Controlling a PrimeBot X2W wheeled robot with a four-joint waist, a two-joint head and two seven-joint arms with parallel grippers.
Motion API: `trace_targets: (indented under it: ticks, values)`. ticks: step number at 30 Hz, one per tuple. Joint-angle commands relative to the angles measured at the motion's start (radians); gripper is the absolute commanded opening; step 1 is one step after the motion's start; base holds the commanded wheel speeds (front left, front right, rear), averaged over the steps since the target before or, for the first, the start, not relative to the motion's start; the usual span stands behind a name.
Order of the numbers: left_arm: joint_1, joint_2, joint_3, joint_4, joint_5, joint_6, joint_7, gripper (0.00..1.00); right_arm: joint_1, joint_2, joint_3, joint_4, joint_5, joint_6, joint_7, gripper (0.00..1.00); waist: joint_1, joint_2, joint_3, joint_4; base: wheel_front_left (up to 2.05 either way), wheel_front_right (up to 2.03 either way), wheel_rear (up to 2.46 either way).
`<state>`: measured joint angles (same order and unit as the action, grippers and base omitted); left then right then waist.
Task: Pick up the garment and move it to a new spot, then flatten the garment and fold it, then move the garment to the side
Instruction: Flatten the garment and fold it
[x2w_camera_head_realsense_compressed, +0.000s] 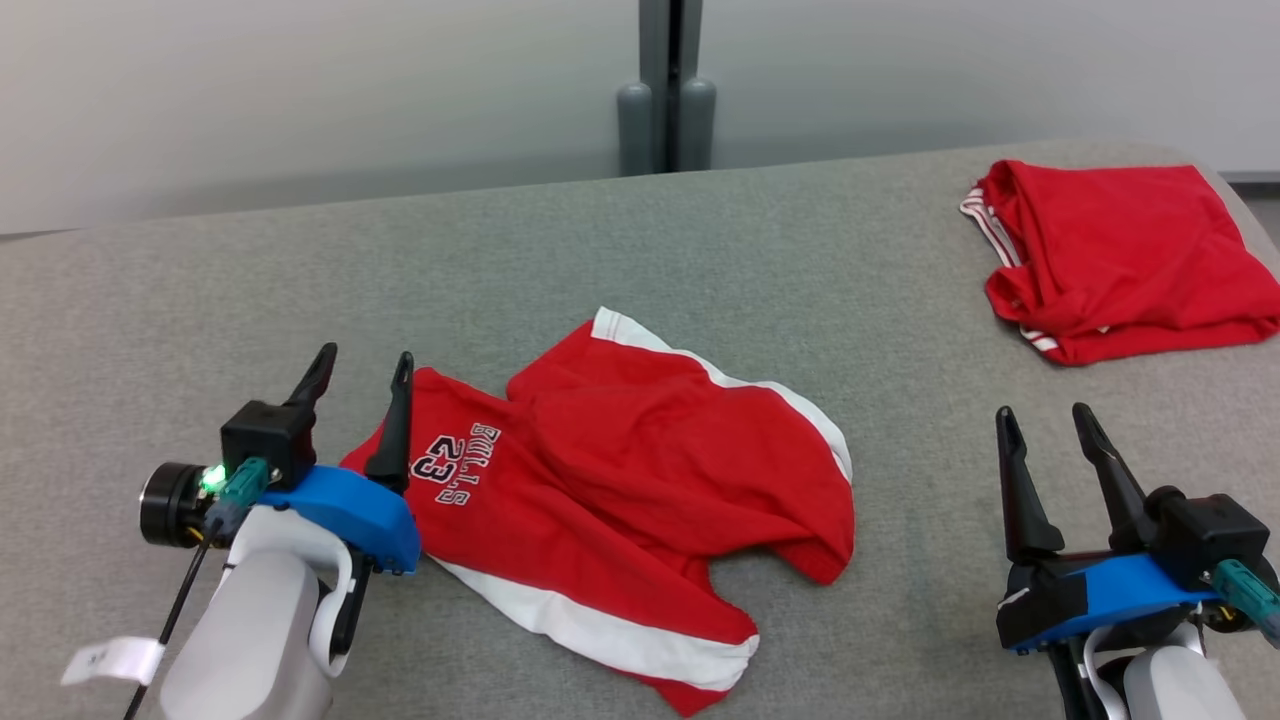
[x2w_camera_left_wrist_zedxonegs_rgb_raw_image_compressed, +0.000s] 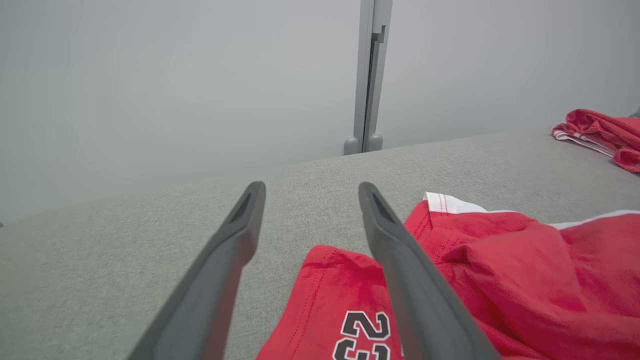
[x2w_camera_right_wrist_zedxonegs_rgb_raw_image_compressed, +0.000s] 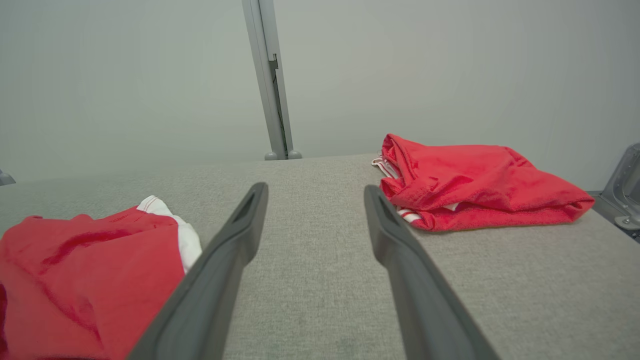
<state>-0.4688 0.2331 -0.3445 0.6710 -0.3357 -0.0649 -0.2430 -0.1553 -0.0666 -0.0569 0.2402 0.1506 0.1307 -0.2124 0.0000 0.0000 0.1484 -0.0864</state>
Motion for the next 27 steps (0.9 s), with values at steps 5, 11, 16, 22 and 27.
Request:
trace_targets:
  ticks: [5, 11, 16, 22, 27]
  values:
    - [0.091, 0.000, 0.063, -0.174, 0.023, 0.050, -0.022, 1.00, 0.024, -0.004, -0.014, -0.003, -0.005, 0.000, 0.001, 1.00, 0.0000, 0.0000, -0.026, 0.033, 0.00, 0.00, 0.00]
    - [0.289, -0.026, 0.193, -0.493, 0.088, 0.098, -0.022, 1.00, 0.050, -0.002, -0.021, -0.015, -0.008, 0.000, 0.011, 1.00, 0.0000, 0.0000, -0.053, 0.067, 0.00, 0.00, 0.00]
    - [0.421, -0.058, 0.263, -0.641, 0.149, 0.097, -0.023, 1.00, 0.075, 0.001, -0.031, -0.027, -0.005, 0.000, 0.019, 1.00, 0.0000, 0.0000, -0.069, 0.089, 0.00, 0.00, 0.00]
    - [0.521, -0.090, 0.311, -0.663, 0.196, 0.076, -0.023, 1.00, 0.104, 0.005, -0.037, -0.032, -0.004, 0.000, 0.035, 1.00, 0.0000, 0.0000, -0.078, 0.106, 0.00, 0.00, 0.00]
    - [0.530, -0.110, 0.329, -0.647, 0.217, 0.049, -0.023, 1.00, 0.122, 0.006, -0.037, -0.038, -0.004, 0.000, 0.046, 1.00, 0.0000, 0.0000, -0.084, 0.114, 0.00, 0.00, 0.00]
